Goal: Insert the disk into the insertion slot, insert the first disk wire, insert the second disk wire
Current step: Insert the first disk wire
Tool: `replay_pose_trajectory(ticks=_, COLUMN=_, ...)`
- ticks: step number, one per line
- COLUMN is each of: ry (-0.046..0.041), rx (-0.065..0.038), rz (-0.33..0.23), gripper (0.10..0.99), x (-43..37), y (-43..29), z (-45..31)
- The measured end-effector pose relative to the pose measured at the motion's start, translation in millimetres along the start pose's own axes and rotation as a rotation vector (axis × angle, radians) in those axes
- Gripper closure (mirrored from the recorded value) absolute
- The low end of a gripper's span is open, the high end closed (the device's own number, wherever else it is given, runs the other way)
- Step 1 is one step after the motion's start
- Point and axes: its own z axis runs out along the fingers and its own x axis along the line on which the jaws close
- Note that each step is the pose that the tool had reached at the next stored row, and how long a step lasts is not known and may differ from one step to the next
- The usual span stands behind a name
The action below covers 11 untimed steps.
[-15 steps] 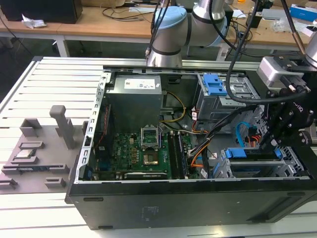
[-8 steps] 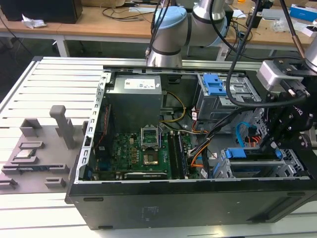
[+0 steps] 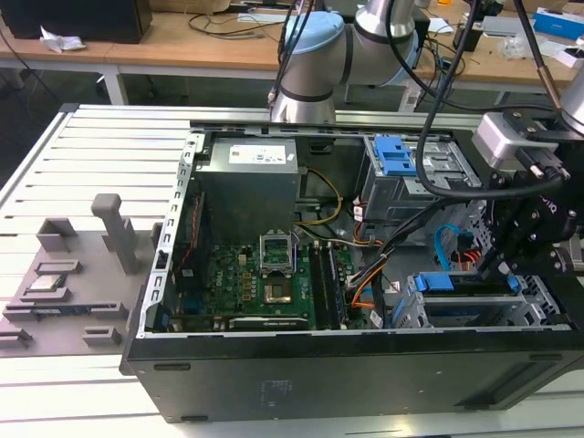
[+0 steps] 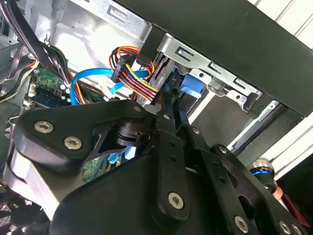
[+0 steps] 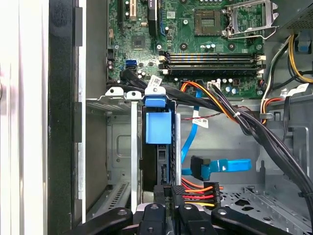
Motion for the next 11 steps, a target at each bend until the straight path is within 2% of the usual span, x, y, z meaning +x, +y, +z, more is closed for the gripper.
replay_pose_trajectory(ticks=2, ry=-0.0002, rx=0.000, rz=0.000, gripper=0.906, x=0.0, y=0.0, z=0.1)
replay_pose_trajectory(ticks=3, ry=-0.0001, rx=0.000, rz=0.000, gripper=0.839, x=0.0, y=0.0, z=-0.4)
replay_pose_trajectory(ticks=4, ry=-0.0003, rx=0.000, rz=0.000, gripper=0.839, x=0.1, y=0.1, z=-2.7)
replay_pose_trajectory(ticks=5, ry=0.0000, rx=0.000, rz=0.000, gripper=0.839, x=0.0, y=0.5, z=-11.8)
replay_pose_trajectory(ticks=9, ry=0.0001, rx=0.000, rz=0.000, gripper=0.839, x=-4.2, y=1.2, z=-27.0)
replay_pose_trajectory(ticks=10, ry=0.0000, rx=0.000, rz=0.000, gripper=0.855, x=-5.4, y=1.5, z=-31.7)
replay_pose_trajectory(ticks=11, ry=0.0000, rx=0.000, rz=0.000, gripper=0.922, x=-6.2, y=1.6, z=-35.5)
